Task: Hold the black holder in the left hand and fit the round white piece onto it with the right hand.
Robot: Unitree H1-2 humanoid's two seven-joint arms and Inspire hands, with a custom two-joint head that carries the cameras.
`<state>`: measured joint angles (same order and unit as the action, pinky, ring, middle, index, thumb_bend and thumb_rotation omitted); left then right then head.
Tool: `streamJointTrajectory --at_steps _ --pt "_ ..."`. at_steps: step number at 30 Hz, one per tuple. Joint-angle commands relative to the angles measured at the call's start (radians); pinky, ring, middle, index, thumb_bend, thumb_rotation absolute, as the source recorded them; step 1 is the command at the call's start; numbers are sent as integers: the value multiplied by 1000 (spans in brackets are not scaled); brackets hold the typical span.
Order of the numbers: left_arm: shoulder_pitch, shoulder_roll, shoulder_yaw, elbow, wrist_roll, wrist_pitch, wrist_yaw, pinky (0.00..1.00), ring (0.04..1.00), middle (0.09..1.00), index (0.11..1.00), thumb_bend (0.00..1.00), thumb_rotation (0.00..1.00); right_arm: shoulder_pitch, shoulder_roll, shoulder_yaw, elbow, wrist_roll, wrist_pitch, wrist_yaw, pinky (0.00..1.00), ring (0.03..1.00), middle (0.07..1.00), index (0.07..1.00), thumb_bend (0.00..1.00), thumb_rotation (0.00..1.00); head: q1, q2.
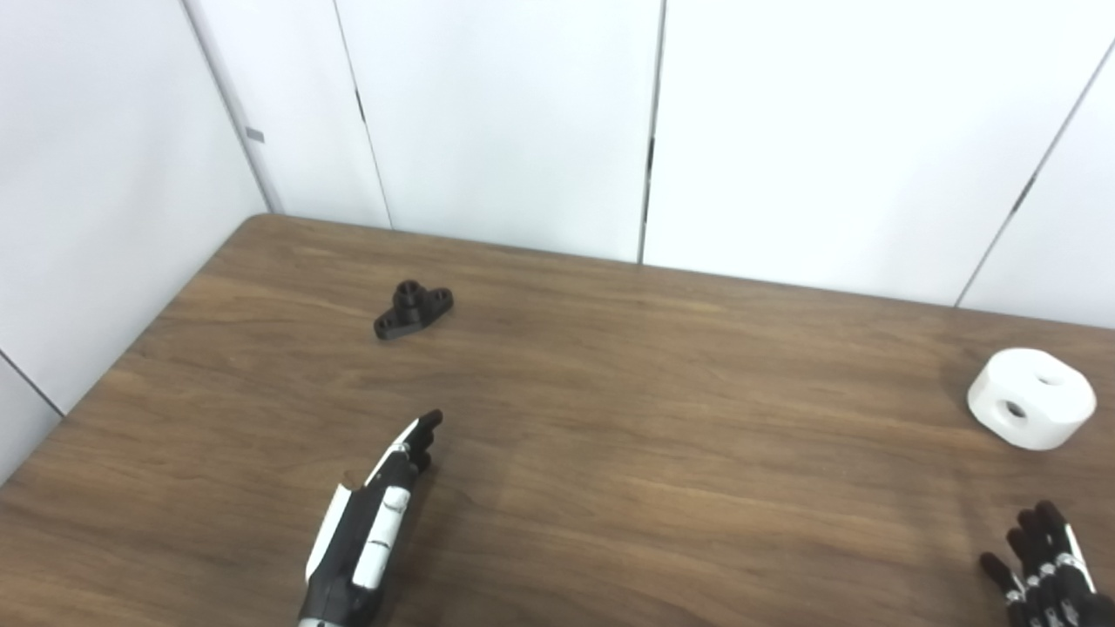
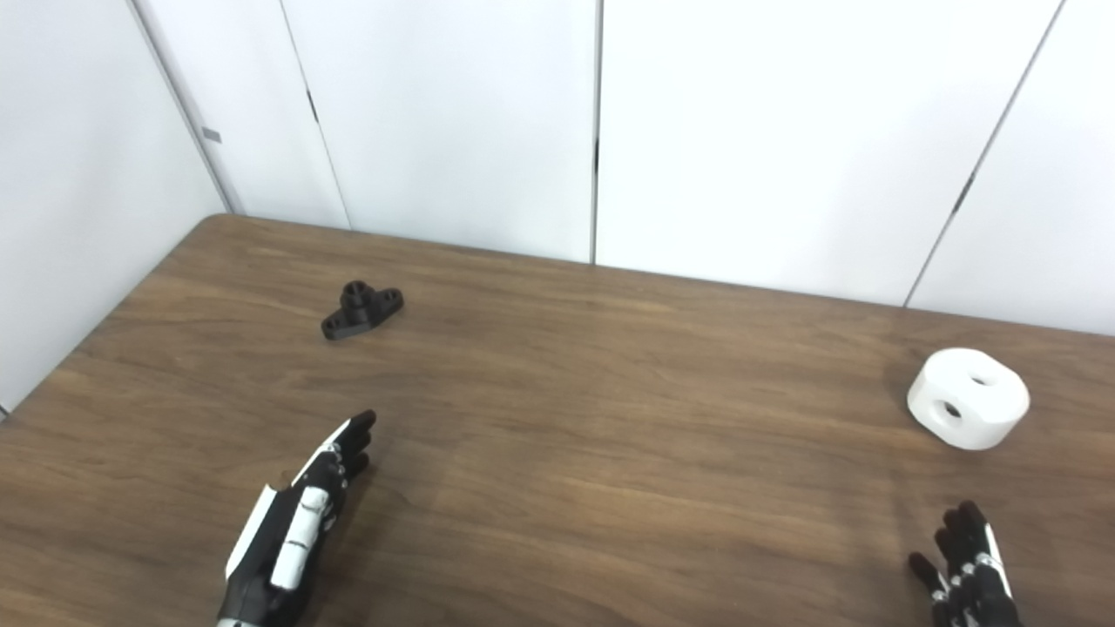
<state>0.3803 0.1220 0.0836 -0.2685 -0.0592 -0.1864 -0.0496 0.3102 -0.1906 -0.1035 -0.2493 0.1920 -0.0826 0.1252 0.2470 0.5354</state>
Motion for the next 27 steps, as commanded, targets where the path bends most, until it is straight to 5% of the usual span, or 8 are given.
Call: streamJointTrajectory --at_steps 1,11,20,27 --pt "26 -32 -11 4 26 -16 13 973 984 973 926 600 945 19 -15 -12 10 5 14 5 1000 1000 998 1000 612 1000 1 0" --pt "28 -8 -24 -33 71 -22 26 963 973 962 921 573 855 13 -23 -17 42 9 -12 12 1000 1000 1000 1000 634 1000 2 -28" --pt "-66 42 30 -138 220 138 56 918 964 967 923 583 677 7 -15 -16 54 -4 -17 14 1000 1000 1000 1000 626 1000 8 -41" --pt "-153 79 67 -119 259 199 49 856 925 948 921 625 575 -3 -7 -11 66 11 -15 23 1000 1000 1000 1000 616 1000 2 -45"
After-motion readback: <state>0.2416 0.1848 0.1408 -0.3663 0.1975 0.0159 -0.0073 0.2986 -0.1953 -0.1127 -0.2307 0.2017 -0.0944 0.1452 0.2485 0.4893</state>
